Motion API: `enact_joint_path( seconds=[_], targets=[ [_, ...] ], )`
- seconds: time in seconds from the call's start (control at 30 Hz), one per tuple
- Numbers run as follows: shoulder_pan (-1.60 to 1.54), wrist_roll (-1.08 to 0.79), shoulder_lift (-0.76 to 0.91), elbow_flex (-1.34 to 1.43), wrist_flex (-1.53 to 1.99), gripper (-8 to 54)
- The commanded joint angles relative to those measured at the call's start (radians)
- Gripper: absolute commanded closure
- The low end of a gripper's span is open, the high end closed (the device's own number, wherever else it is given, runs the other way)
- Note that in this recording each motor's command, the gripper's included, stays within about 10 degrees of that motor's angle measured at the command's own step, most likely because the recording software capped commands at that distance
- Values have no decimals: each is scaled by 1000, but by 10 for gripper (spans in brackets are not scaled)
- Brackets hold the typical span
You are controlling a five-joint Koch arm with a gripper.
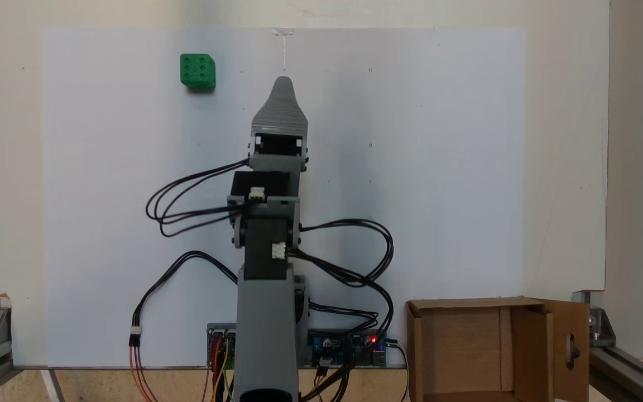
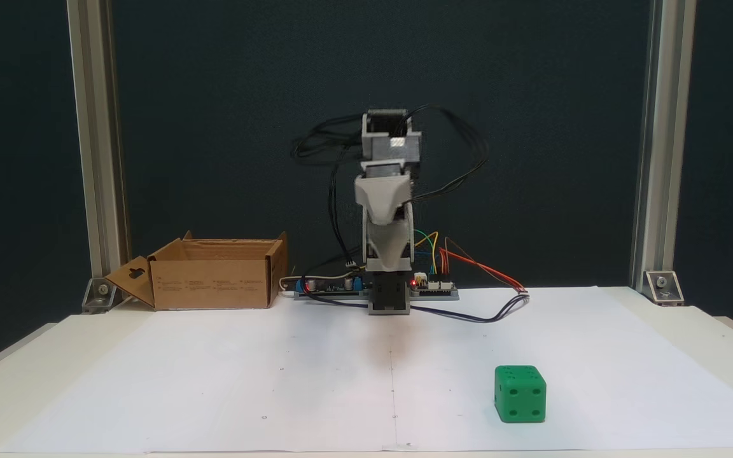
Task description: Grasp a green dice and put it in the bin.
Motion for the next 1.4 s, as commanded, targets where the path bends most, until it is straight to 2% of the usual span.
enact_joint_path(
  seconds=[0.0,0.4,0.87,1.37],
  targets=[
    [-44,97,-49,-121,162,40],
    [-181,264,-360,-566,811,39],
    [-267,344,-621,-1069,953,39],
    [-347,410,-736,-1359,1118,36]
  ],
)
